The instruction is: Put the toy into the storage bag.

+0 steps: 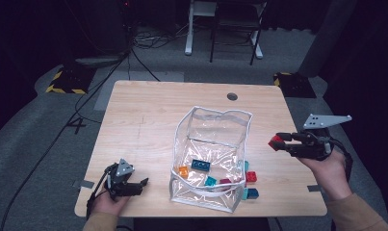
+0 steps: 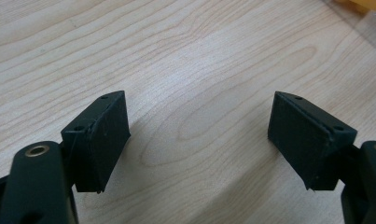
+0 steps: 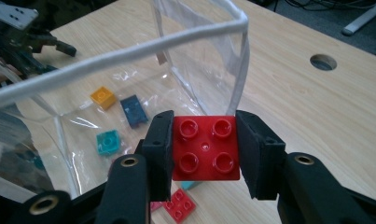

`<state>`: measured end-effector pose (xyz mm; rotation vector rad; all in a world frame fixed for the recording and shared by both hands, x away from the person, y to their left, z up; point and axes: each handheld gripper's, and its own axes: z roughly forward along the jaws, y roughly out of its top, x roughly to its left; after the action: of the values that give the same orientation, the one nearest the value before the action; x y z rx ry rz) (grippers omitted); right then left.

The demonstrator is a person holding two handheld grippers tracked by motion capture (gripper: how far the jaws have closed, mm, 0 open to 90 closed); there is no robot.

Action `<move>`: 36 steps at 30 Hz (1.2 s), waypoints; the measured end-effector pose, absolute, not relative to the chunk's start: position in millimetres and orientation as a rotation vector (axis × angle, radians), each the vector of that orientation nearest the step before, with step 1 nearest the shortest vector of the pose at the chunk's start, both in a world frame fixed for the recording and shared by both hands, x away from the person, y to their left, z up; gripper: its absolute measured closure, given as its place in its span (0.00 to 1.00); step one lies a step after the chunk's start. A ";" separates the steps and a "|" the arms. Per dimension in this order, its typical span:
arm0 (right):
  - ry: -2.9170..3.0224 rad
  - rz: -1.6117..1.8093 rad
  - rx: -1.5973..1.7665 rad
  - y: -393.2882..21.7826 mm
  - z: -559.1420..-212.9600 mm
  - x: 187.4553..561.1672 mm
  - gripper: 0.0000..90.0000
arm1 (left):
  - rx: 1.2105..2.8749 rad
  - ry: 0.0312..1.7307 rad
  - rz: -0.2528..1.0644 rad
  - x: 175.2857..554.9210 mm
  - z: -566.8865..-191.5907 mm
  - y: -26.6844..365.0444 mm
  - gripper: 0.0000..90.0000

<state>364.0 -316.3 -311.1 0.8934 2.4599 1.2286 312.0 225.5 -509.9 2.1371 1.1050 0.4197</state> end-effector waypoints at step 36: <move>2.537 1.352 0.659 -202.4 -254.0 386.3 0.66 | 2.141 1.100 0.417 312.1 -509.9 225.5 0.23</move>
<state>386.3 -202.4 -254.0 0.6593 2.5374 1.3517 312.1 225.5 -509.9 2.1407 1.1000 0.4166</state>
